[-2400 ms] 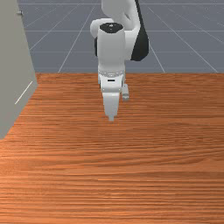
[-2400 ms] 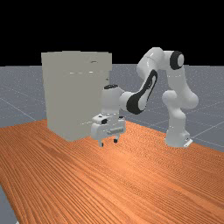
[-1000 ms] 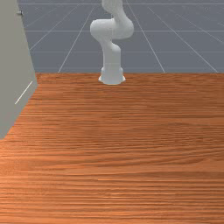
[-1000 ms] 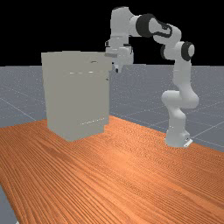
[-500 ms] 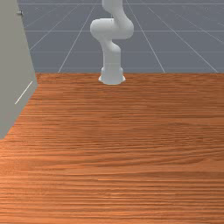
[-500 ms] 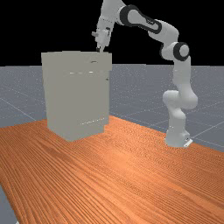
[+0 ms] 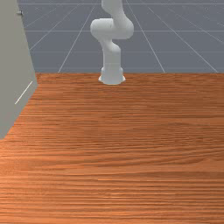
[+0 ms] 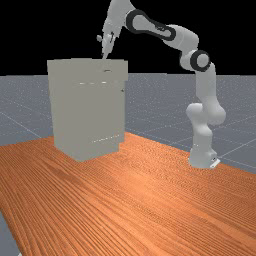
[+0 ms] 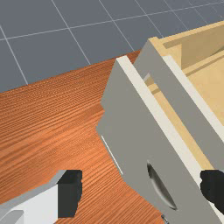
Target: Open the drawer
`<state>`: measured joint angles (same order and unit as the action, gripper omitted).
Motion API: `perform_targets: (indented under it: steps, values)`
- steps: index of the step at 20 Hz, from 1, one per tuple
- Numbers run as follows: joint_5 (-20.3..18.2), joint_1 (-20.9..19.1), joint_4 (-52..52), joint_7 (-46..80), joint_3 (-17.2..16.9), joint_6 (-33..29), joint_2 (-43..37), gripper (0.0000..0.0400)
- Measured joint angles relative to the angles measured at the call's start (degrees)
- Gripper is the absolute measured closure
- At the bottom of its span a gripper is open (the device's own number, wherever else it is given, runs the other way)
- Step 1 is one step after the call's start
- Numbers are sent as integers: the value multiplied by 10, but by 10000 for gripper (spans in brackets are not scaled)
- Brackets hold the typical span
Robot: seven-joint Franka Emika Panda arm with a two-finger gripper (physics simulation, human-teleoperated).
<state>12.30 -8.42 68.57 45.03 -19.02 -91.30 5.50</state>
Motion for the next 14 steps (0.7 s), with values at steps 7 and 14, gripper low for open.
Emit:
perform_targets:
  steps: [7,14]
  values:
    - [2,-23,-31,-8,-17,2,33,0]
    - [2,-22,-24,-8,-14,6,64,0]
